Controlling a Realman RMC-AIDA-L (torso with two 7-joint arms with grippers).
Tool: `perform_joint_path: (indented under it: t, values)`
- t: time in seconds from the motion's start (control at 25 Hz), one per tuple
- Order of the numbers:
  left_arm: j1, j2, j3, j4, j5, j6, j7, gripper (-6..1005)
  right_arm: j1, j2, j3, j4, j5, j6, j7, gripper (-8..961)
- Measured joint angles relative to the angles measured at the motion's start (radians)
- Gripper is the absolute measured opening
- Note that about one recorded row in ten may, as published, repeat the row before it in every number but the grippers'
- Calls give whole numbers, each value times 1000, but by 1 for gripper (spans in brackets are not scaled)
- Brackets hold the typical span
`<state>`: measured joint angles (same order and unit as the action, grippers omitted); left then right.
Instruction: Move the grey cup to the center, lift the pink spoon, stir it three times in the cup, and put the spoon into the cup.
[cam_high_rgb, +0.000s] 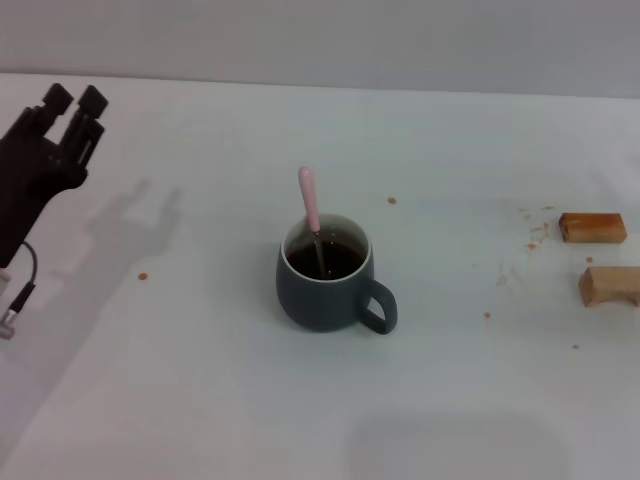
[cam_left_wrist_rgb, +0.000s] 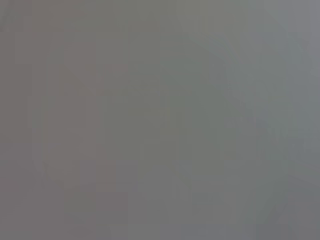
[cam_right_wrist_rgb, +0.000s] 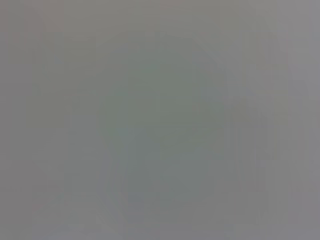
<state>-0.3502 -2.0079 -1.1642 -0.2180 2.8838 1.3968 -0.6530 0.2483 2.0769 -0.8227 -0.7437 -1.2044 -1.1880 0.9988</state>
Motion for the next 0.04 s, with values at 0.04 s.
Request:
perform_joint_path:
  t: [0.04]
  values:
    - [5, 0, -6, 2, 0, 15, 3, 472, -13, 1, 1, 57, 103, -23, -110, 601]
